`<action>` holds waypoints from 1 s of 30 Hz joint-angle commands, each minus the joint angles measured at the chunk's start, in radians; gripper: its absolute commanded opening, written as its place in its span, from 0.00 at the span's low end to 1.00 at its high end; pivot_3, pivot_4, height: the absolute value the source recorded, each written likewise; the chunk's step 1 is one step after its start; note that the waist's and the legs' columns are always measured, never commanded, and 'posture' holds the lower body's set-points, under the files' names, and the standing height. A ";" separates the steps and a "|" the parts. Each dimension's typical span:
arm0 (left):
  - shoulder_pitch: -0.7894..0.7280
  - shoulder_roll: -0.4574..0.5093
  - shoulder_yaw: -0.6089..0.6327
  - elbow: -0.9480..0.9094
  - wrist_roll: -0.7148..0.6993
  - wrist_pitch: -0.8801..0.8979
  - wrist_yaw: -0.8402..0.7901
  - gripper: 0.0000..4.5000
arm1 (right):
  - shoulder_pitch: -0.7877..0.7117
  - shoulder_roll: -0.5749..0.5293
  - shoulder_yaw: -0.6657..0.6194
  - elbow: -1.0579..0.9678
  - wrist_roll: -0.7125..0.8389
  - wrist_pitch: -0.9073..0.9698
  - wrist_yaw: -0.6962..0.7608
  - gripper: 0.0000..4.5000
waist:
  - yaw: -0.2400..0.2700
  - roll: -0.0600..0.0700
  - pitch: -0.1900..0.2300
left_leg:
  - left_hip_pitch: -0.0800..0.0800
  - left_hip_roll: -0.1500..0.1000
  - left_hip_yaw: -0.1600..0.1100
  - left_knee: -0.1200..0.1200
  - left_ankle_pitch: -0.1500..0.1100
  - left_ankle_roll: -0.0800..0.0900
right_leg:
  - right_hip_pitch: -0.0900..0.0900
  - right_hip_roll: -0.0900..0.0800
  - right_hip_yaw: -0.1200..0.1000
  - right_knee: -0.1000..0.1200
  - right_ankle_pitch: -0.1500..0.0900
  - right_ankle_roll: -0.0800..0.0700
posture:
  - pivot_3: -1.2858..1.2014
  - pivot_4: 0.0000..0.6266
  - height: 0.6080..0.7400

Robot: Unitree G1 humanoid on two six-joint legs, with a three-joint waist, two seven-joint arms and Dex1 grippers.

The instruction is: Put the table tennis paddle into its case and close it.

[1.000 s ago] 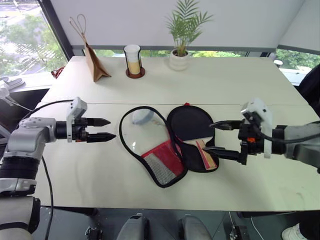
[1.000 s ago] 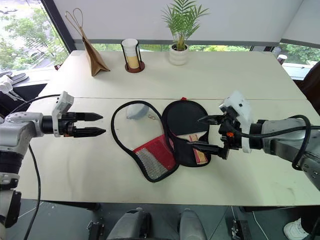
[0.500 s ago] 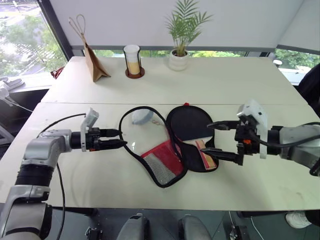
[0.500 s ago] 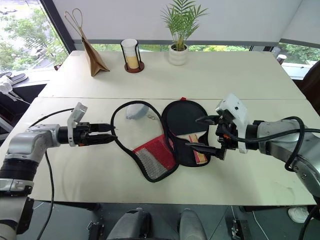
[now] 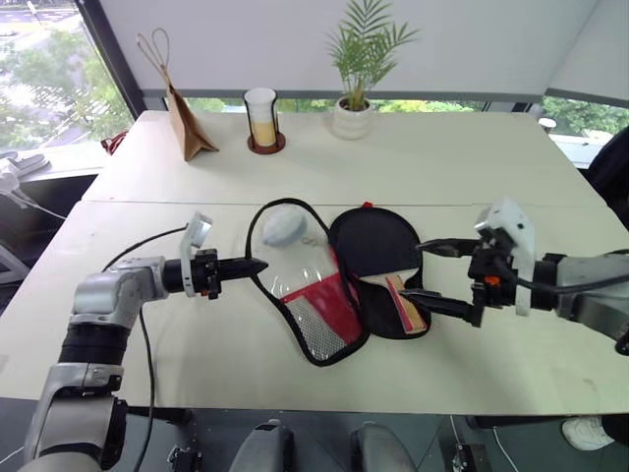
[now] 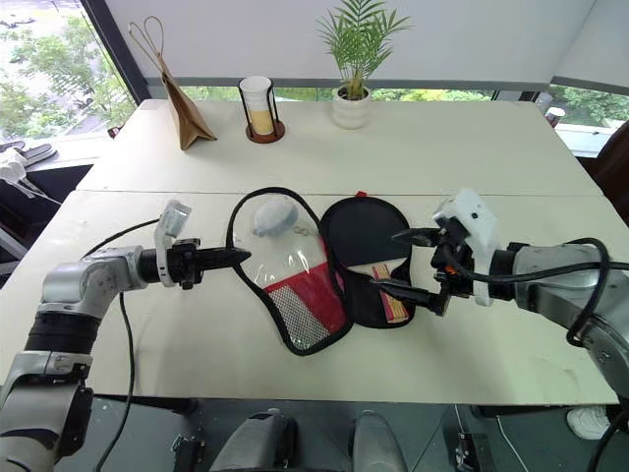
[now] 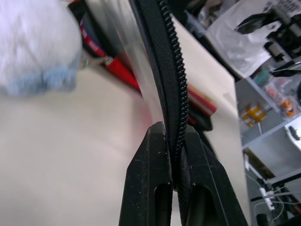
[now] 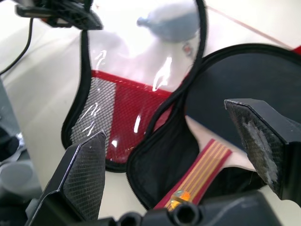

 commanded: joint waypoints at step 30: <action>-0.486 -0.501 -0.034 0.365 -0.042 0.196 0.297 0.87 | 0.058 -0.019 -0.457 -0.023 0.095 0.137 -0.131 1.00 | 0.019 -0.001 0.000 | 0.001 -0.001 0.001 0.001 0.001 -0.001 | 0.000 0.001 0.000 0.003 0.000 0.000 | 0.52 0.24 1.00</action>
